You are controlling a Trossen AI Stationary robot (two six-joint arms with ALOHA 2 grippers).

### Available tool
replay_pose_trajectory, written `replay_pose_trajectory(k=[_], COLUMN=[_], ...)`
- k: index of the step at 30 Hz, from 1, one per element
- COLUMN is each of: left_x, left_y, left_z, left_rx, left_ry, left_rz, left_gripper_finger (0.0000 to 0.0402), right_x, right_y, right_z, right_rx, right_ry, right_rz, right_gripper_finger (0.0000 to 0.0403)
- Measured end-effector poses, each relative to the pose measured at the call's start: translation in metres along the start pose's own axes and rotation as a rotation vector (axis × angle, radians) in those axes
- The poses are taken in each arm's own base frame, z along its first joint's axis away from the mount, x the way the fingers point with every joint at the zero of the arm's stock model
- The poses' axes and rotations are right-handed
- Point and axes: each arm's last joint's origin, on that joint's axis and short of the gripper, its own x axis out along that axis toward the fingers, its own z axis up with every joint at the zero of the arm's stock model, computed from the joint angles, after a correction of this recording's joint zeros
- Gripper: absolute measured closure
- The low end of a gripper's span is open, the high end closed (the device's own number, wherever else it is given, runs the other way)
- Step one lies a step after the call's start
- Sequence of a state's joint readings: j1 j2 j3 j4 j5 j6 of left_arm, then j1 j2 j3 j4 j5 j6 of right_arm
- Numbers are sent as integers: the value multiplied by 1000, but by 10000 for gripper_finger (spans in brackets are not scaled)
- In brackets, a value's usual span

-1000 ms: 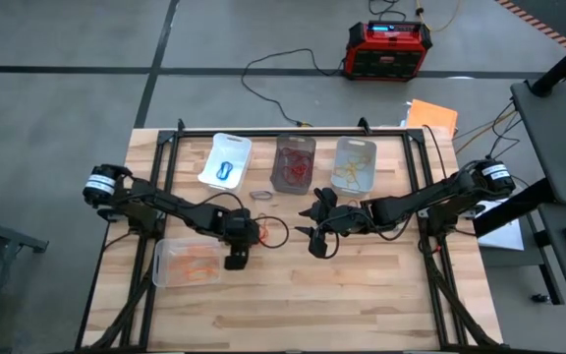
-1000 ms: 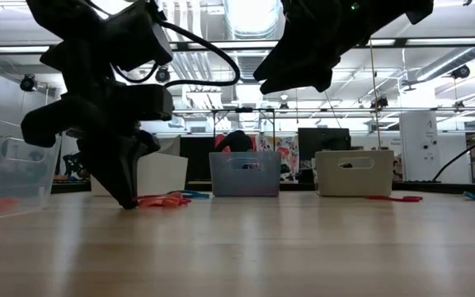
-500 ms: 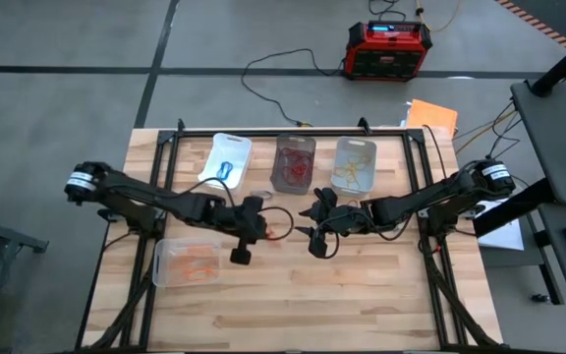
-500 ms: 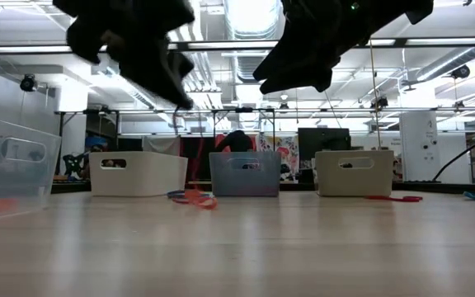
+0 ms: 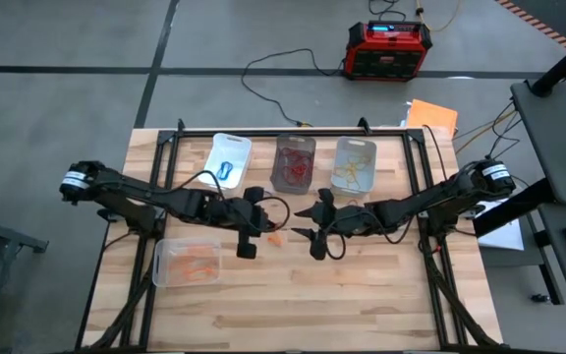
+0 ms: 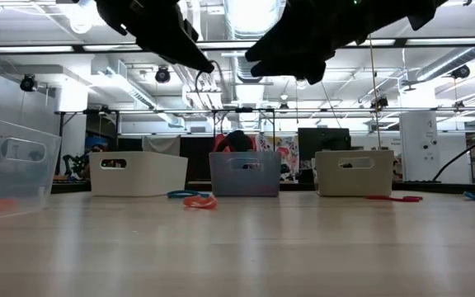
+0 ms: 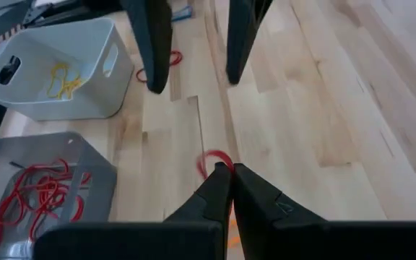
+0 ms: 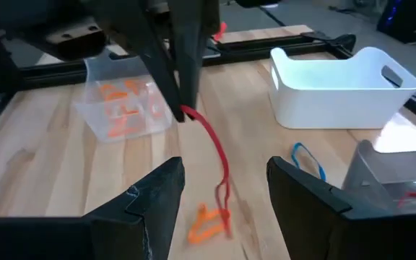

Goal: Sort rubber bands into baskets
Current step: Put the red rubber band into the black bin

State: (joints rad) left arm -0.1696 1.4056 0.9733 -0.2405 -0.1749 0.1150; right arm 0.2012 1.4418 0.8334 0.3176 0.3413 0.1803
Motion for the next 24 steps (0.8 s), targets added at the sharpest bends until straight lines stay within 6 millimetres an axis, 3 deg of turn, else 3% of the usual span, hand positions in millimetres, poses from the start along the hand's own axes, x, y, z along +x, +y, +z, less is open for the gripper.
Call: replay_pose_trajectory(k=[7,15,20,24], left_x=[0,-2,-2,-3], left_y=[1,4,6,7], left_z=[7,20,24,25], left_rx=[-11,17,17,24], left_ry=[-69,-206,-249,-261], left_rz=[9,36,48,51], left_gripper_finger=[402,402,402,402], right_x=[1,21,33,38], right_y=[-1,2,0,-1], right_z=[-2,-14,-15,-14], right_rx=[-68,-133,-133,-143], right_ry=[-9,-45,-62,-65], right_rz=[-28,-27,-46,-87], right_gripper_finger=[176,134,131,156])
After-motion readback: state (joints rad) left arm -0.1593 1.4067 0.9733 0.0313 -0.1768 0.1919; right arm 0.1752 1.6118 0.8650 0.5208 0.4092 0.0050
